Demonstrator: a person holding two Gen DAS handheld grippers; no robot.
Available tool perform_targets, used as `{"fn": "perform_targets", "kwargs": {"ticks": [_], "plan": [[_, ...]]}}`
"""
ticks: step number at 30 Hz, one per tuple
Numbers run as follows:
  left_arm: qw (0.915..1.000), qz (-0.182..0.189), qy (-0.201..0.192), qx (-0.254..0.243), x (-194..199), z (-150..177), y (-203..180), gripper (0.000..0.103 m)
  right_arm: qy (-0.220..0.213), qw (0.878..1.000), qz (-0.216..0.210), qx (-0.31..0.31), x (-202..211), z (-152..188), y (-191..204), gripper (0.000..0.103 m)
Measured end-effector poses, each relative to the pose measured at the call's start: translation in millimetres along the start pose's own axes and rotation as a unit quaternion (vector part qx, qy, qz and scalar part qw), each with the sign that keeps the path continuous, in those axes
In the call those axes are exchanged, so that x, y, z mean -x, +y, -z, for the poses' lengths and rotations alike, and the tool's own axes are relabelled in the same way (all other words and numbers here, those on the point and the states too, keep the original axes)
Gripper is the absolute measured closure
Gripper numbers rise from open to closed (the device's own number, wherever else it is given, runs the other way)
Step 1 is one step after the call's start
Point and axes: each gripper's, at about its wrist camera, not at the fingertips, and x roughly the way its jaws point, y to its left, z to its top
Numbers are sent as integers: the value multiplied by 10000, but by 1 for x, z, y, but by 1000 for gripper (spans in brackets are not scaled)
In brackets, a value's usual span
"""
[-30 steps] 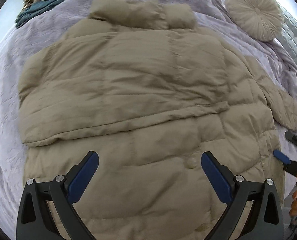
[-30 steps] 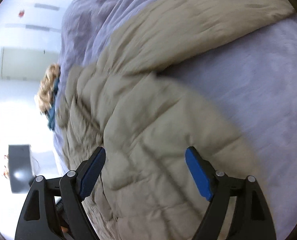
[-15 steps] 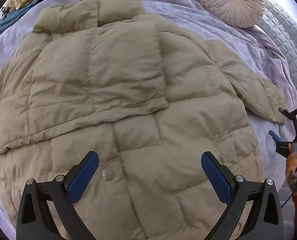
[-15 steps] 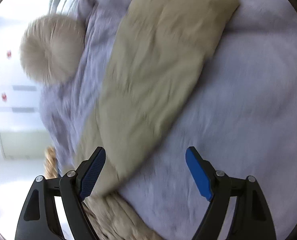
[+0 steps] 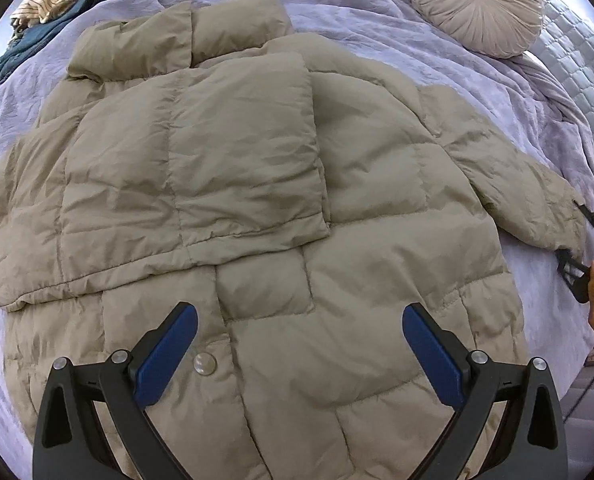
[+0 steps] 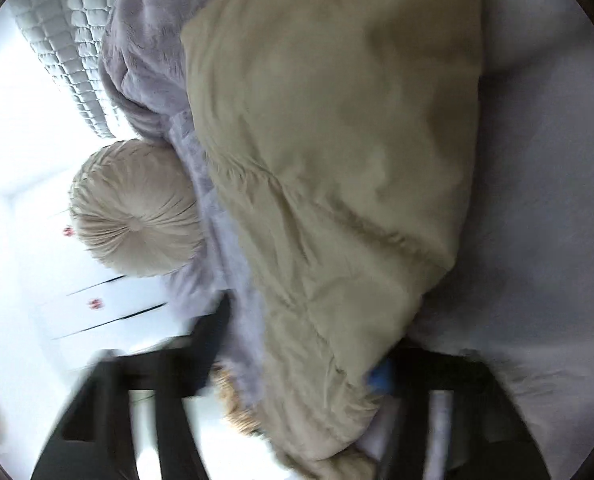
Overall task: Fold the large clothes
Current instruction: 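Fold the held sleeve across the coat body with the right tool, release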
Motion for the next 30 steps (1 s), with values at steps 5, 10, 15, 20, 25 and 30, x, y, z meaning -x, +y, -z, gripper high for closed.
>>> {"fn": "perform_targets", "kwargs": {"ticks": [5, 10, 15, 20, 25, 30], "plan": [[9999, -57, 15, 116, -2, 2, 5, 0, 246, 9985, -55, 491, -9, 9, 25, 94], [9997, -113, -26, 198, 2, 6, 20, 0, 524, 9863, -179, 1553, -17, 33, 84, 94], [9988, -210, -183, 392, 11, 5, 41, 0, 1044, 9528, -83, 2849, -41, 95, 148, 94], [9971, -255, -279, 663, 18, 10, 68, 0, 1656, 8974, 52, 4088, -85, 186, 190, 94], [9947, -403, -436, 841, 29, 20, 101, 0, 2455, 8191, 202, 5181, -135, 299, 194, 94], [9906, -487, -536, 1165, 34, 29, 131, 0, 3205, 7461, 785, 5783, -196, 401, 148, 94]]}}
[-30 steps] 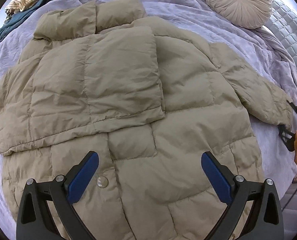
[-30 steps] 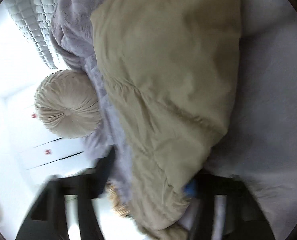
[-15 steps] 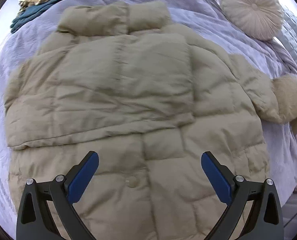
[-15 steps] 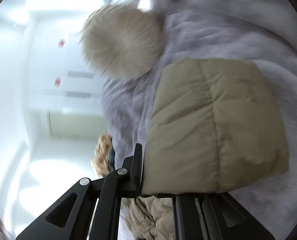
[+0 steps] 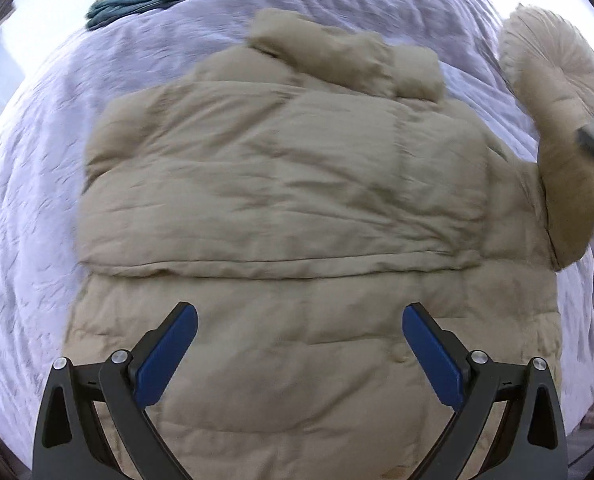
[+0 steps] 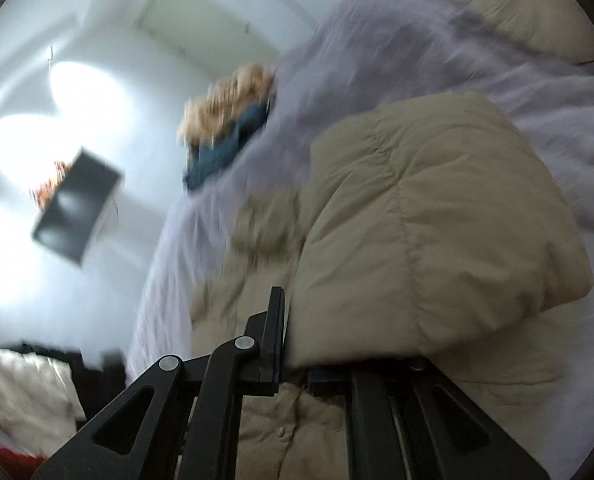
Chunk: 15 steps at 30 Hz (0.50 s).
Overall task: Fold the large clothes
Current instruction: 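Fold the held sleeve across the coat body with the right tool, release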
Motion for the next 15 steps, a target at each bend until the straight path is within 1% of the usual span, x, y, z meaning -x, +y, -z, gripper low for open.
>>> {"fn": "perform_targets", "kwargs": {"ticks": [2, 4, 5, 6, 7, 10, 13, 15], "plan": [[9999, -42, -40, 117, 1, 0, 14, 0, 345, 9993, 115, -9, -39, 11, 5, 94], [9997, -71, -80, 205, 2, 1, 28, 0, 630, 9973, 363, -123, -63, 36, 4, 94], [9997, -66, -88, 228, 3, 2, 34, 0, 790, 9949, 555, -284, -77, 42, -3, 94], [9996, -52, -94, 260, 3, 2, 40, 0, 910, 9925, 649, -492, -84, 52, -9, 94], [9995, -40, -95, 289, 2, 2, 45, 0, 986, 9904, 634, -731, -89, 55, -17, 94], [9994, -4, -106, 326, -2, 1, 55, 0, 943, 9863, 409, -1292, -84, 62, -31, 93], [9993, 67, -132, 352, -3, 0, 59, 0, 933, 9851, 545, -1336, -74, 62, -28, 93], [9989, 166, -162, 404, -2, -1, 58, 0, 873, 9855, 551, -1345, -62, 61, -22, 93]]}}
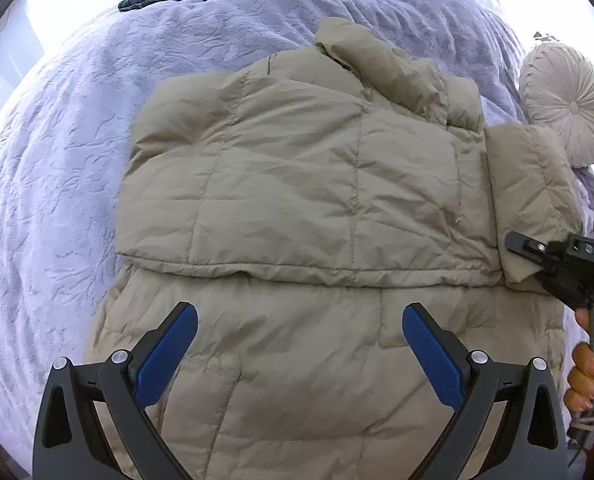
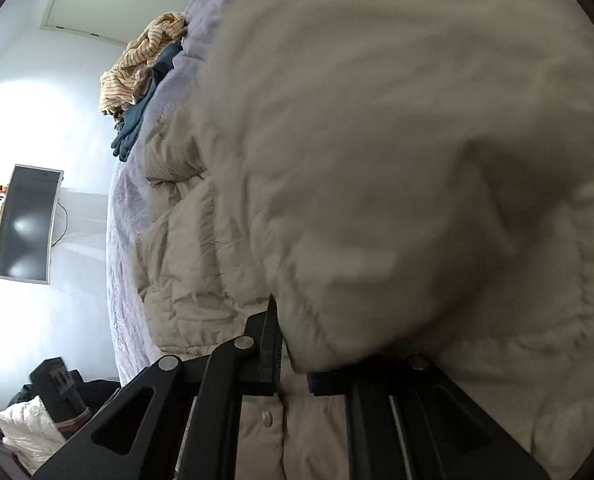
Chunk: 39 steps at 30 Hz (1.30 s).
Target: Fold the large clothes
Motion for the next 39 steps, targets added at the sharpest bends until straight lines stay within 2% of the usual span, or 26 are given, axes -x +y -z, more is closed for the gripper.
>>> {"fn": "perform_targets", "kwargs": {"ticks": [4, 9, 13, 14, 15, 16, 17, 18, 24, 28, 30, 31, 32, 34, 38, 39], "plan": [[9998, 203, -51, 76, 0, -7, -3, 0, -173, 9995, -87, -245, 22, 11, -4, 93], [9991, 409, -128, 43, -3, -19, -11, 0, -406, 9954, -341, -799, 47, 12, -32, 93], [9984, 549, -137, 59, -7, -25, -19, 0, -598, 9924, -444, -983, 51, 8, -37, 93], [9983, 570, -137, 45, -8, -26, -21, 0, -645, 9918, -469, -996, 52, 7, -37, 89], [9982, 588, -127, 20, -8, -25, -22, 0, -699, 9913, -485, -1006, 52, 8, -37, 82], [9981, 601, -115, 1, -8, -24, -22, 0, -721, 9910, -495, -1014, 51, 9, -36, 47], [9981, 611, -98, -16, -8, -24, -23, 0, -769, 9904, -519, -1023, 50, 10, -35, 8], [9981, 615, -75, -33, -9, -24, -24, 0, -831, 9898, -523, -1032, 53, 13, -36, 2], [9983, 576, -38, -40, -13, -25, -23, 0, -1037, 9863, -602, -1130, 68, 12, -46, 2], [9981, 603, -94, -44, -12, -29, -20, 0, -1357, 9709, -1070, -1655, 76, 3, -65, 3], [9976, 670, -155, -21, -9, -33, -15, 0, -1461, 9643, -1284, -1799, 74, -5, -67, 25], [9974, 698, -194, -3, -7, -35, -12, 0, -1448, 9638, -1310, -1815, 72, -9, -65, 60], [9971, 719, -229, 14, -5, -37, -9, 0, -1444, 9643, -1307, -1794, 70, -14, -62, 85], [9964, 783, -312, 49, 0, -42, -1, 0, -1484, 9664, -1384, -1580, 69, -21, -50, 88], [9928, 1083, -495, 126, 10, -52, 17, 0, -1359, 9843, -1060, -394, 57, -31, 8, 88], [9912, 1207, -505, 191, 11, -54, 21, 0, -1160, 9886, -965, 3, 48, -31, 28, 88]]}}
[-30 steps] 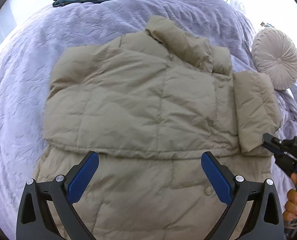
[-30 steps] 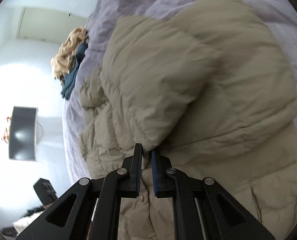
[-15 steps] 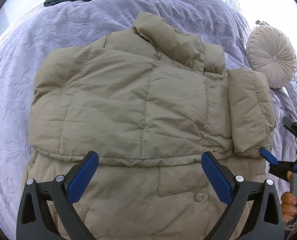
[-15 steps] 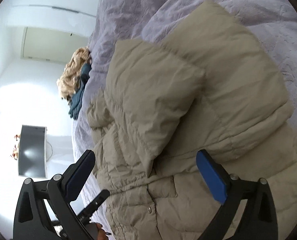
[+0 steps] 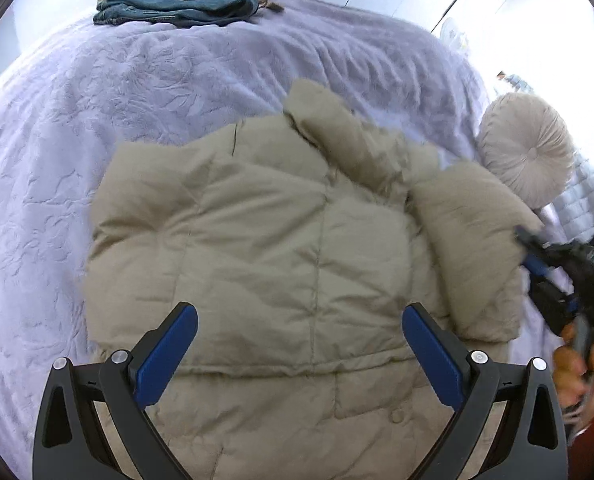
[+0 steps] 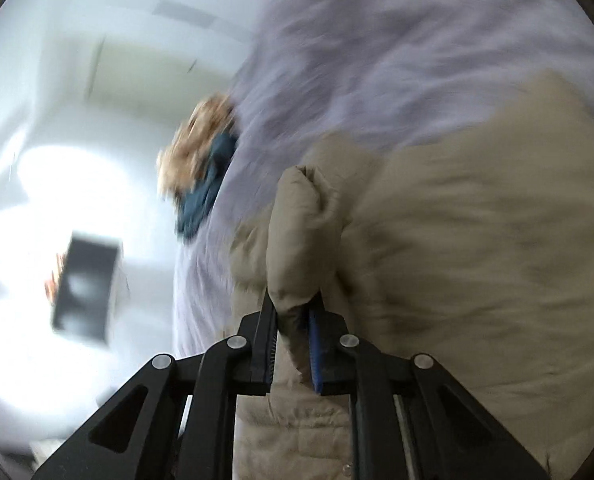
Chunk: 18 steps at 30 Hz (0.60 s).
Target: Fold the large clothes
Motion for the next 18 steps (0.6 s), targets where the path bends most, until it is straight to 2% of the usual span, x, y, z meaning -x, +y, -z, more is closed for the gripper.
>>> {"fn": "perform_targets", "kwargs": {"ticks": [2, 5, 8, 13, 14, 15, 16, 17, 18], "plan": [[9995, 241, -44, 222, 4, -5, 9, 0, 332, 9980, 144, 519, -18, 9, 21, 88], [9991, 175, -92, 380, 4, -9, 15, 0, 958, 9867, 434, 1237, -51, 36, 46, 88], [9987, 250, 15, 434, -2, -7, 14, 0, 1350, 9789, 686, 1375, -72, 58, 46, 88], [9956, 720, 180, 568, -13, -5, 7, 0, 1751, 9707, 936, 1353, -85, 78, 35, 87], [9946, 821, 204, 594, -15, -6, 5, 0, 1806, 9694, 998, 1327, -85, 81, 32, 81], [9935, 934, 229, 606, -16, -6, 2, 0, 1837, 9686, 1058, 1297, -86, 83, 30, 70], [9929, 997, 243, 595, -18, -7, 0, 0, 1867, 9685, 1070, 1254, -84, 84, 27, 28], [9925, 1060, 265, 555, -20, -8, -4, 0, 1865, 9696, 1035, 1201, -81, 86, 25, 1], [9923, 1088, 288, 516, -21, -8, -6, 0, 1821, 9713, 1006, 1156, -76, 88, 23, 0]]}}
